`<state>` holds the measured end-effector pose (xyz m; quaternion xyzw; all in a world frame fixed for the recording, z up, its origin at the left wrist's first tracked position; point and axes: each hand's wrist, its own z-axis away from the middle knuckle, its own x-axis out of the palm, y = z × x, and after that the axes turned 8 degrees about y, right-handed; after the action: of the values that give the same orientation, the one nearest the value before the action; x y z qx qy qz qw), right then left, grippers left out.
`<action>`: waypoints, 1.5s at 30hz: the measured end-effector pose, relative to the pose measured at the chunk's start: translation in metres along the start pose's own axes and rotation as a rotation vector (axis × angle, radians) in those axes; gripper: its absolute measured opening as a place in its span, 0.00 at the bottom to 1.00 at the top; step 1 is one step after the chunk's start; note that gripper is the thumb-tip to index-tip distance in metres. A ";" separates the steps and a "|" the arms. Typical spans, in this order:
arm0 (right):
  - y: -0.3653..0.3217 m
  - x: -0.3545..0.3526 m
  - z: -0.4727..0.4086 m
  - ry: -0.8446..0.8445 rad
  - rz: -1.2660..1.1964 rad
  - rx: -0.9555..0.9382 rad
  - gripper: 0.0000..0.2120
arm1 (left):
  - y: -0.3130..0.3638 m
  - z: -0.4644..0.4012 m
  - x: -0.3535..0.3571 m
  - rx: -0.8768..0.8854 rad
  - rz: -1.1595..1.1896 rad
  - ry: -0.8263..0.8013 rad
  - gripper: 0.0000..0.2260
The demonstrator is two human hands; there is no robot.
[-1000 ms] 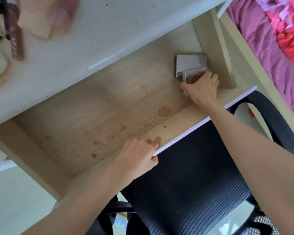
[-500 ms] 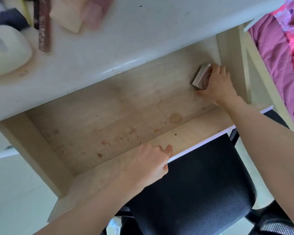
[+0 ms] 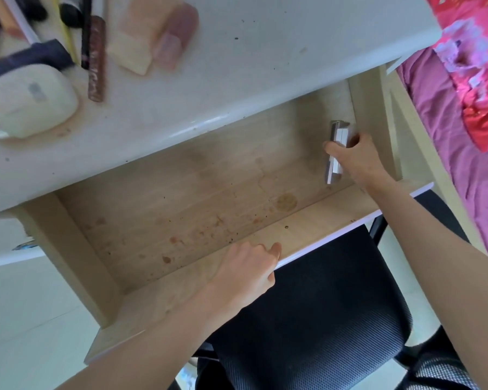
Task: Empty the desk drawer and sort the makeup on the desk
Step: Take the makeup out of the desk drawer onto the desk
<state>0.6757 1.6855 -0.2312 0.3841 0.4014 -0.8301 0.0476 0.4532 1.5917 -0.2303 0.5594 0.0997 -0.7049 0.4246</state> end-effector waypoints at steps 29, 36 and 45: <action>-0.005 -0.046 0.165 0.025 -1.294 0.470 0.06 | -0.004 0.036 -0.069 -0.090 -0.080 0.221 0.08; -0.040 -0.048 0.149 -0.077 -1.284 0.308 0.02 | -0.027 0.018 -0.081 -0.046 -0.297 0.540 0.09; -0.086 -0.029 0.108 -0.099 -1.226 0.353 0.07 | -0.080 -0.006 -0.093 -0.253 -0.395 0.720 0.36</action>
<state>0.5979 1.6614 -0.1161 0.0477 0.4026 -0.7770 -0.4815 0.4021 1.6899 -0.1776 0.6834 0.4323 -0.5147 0.2850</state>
